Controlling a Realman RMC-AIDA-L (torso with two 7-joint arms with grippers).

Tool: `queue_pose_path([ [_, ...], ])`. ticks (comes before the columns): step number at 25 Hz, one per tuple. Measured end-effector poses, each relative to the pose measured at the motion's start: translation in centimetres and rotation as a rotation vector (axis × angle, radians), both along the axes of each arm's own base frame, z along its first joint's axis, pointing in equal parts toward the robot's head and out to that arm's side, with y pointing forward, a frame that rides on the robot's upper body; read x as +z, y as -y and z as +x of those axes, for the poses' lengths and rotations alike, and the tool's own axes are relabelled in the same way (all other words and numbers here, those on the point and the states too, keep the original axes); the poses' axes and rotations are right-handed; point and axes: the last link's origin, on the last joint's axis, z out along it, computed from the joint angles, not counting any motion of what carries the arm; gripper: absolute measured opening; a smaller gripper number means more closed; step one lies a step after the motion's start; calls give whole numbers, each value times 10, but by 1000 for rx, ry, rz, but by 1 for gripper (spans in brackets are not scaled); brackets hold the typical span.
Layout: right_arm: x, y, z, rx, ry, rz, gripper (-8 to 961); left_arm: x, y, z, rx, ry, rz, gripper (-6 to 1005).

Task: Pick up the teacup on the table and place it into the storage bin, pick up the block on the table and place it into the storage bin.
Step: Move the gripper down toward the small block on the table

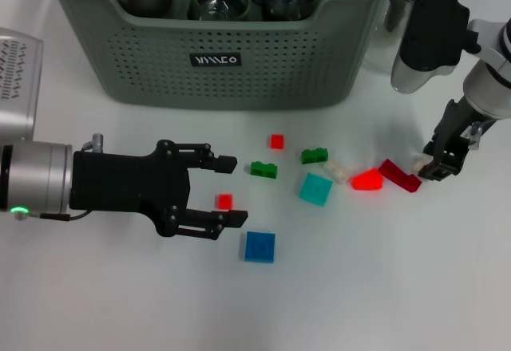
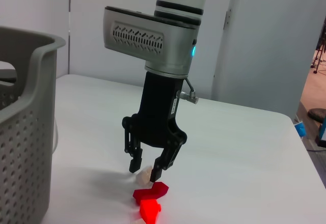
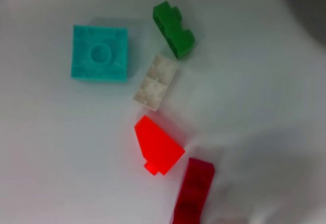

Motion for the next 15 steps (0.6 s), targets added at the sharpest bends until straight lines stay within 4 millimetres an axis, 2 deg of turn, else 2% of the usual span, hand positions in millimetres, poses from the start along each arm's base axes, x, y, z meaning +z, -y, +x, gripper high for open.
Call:
queue_pose_path([
  [9,-2,0,0,-2,-5,-1,395,0,0,0,1,-1,1,768],
  [15,-2,0,0,-4,-6,2,276,0,0,0,1,2,2,768],
])
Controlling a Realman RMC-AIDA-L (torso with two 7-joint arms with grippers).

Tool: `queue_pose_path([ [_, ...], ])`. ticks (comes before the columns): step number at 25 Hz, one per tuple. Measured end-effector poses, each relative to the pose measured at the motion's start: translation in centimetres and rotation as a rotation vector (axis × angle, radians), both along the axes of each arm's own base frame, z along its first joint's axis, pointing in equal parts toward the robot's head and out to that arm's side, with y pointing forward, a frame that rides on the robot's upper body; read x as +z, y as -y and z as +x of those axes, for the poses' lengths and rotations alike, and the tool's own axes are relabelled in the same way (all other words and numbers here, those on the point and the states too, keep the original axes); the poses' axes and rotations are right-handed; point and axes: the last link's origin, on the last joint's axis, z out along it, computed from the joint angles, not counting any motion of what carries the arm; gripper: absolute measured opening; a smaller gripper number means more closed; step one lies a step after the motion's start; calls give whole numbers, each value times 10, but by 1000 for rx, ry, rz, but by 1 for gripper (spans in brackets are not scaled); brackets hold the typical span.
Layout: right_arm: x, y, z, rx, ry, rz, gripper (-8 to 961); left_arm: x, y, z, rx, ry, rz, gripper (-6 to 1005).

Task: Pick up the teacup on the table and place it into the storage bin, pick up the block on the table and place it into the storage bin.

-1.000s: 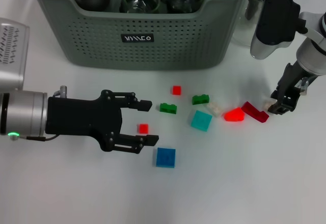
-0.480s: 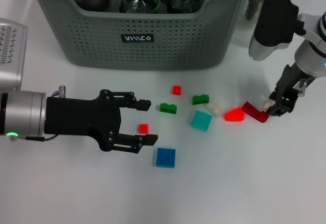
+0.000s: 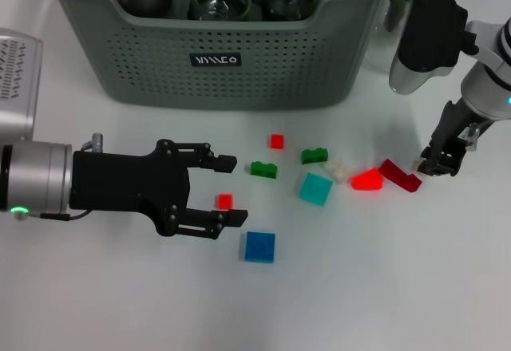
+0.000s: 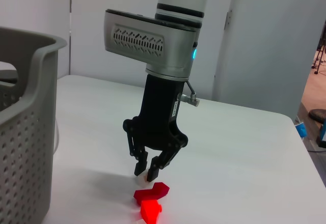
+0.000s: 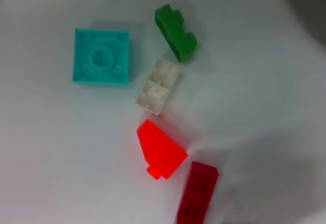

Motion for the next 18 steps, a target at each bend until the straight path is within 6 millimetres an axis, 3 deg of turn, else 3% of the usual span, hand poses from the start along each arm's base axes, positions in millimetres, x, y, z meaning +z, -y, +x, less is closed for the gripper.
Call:
queue_pose_path([
  [5,7,-1,-3,-12,-16,10,173,1,0,-1,6,4,6,768],
  [11,32,-4,-16,-39,-78,37,170,3,1,-3,16,7,11,768],
  [18,67,5,-60,-67,-294,-11,169,3,2,-4,19,5,9,768],
])
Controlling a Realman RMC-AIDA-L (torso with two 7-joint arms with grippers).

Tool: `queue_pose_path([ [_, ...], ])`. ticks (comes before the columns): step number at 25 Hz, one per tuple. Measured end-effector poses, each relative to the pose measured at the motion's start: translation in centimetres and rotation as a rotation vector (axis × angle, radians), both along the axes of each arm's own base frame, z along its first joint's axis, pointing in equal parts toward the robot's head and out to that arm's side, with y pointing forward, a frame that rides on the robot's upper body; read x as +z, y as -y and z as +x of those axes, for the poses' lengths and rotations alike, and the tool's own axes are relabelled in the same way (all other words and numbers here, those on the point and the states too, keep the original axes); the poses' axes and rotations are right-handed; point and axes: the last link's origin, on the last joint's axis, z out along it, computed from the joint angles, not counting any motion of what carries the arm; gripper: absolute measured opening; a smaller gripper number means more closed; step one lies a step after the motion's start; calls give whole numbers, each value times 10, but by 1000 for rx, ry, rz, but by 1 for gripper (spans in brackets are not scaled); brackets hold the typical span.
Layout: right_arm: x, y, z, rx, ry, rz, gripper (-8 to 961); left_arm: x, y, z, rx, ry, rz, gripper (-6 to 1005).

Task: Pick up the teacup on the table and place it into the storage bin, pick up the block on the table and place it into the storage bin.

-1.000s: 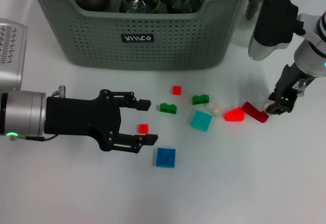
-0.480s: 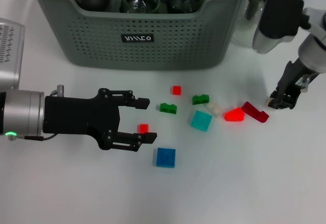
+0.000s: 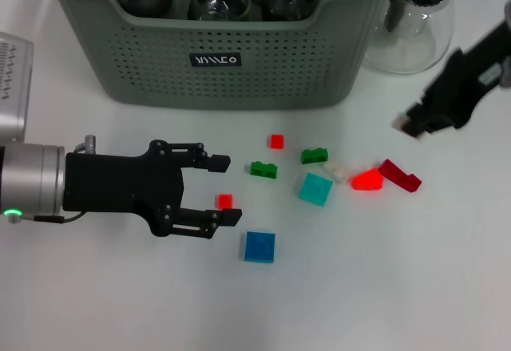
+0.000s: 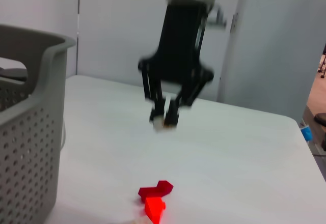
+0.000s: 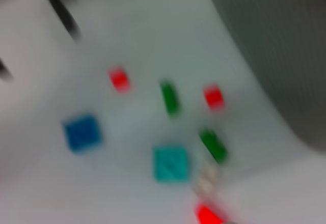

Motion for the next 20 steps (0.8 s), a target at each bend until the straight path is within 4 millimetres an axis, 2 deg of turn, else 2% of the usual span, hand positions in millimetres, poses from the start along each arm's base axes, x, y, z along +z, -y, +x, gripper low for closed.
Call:
queue_pose_path([
  [7,27,8,-69,48,-317,-94,168,0,0,-1,-7,-20,-8,768],
  [10,34,6,-100,87,-458,-110,168,1,-1,-1,-12,-23,-5,768],
  [13,38,-6,-125,125,-541,-53,167,1,-1,-1,-13,-26,-1,768],
  [16,29,-25,-136,119,-543,41,167,2,-2,-1,-11,-27,0,768],
  [20,1,-54,-141,115,-485,158,165,2,-3,-2,-7,-30,3,768],
])
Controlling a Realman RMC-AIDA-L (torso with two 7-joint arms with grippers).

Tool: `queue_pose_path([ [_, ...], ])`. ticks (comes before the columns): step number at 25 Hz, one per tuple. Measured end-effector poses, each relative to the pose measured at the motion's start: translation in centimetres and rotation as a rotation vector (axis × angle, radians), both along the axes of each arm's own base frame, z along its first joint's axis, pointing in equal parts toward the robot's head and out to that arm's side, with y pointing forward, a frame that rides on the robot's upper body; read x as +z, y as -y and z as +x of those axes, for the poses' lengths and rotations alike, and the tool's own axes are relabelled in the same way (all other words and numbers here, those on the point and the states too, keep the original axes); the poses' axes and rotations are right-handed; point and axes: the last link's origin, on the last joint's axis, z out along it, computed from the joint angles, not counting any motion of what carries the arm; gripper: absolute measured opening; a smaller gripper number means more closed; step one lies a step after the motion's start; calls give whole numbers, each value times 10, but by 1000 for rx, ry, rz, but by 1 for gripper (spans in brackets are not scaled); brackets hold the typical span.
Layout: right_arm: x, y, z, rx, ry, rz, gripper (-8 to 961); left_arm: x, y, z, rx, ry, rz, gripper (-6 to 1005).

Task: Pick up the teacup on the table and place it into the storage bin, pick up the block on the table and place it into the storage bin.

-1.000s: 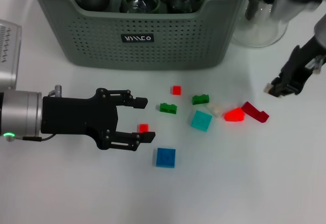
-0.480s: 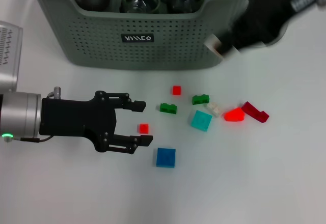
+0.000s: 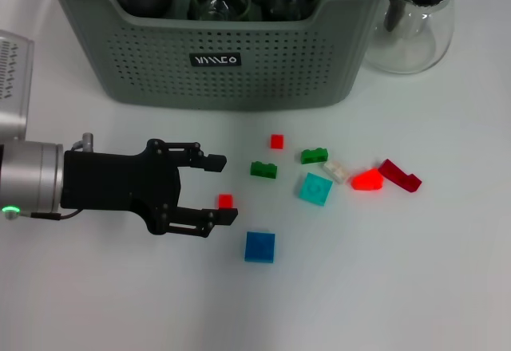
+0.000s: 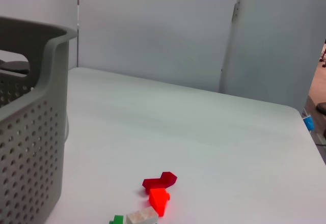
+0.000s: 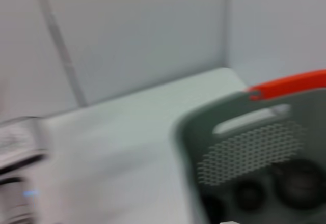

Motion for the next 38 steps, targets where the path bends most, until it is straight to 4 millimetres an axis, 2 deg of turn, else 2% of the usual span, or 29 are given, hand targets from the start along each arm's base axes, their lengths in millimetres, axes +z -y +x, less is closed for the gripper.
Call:
queue_pose_path([
  [5,-47,-23,-2,31,120,125,162,0,0,0,3,0,1,767],
  [9,-83,-33,1,71,208,236,159,1,-1,0,6,2,5,767],
  [13,-107,-38,8,112,274,322,156,2,-1,-1,14,7,14,767],
  [19,-114,-43,19,106,279,376,152,2,-1,-3,21,10,21,767],
  [26,-116,-40,21,107,292,357,151,2,-1,-3,22,10,21,767],
  [35,-111,-42,17,116,286,372,364,2,0,-4,26,10,21,767],
  [38,-102,-41,12,121,248,376,434,2,0,-4,27,10,20,767],
])
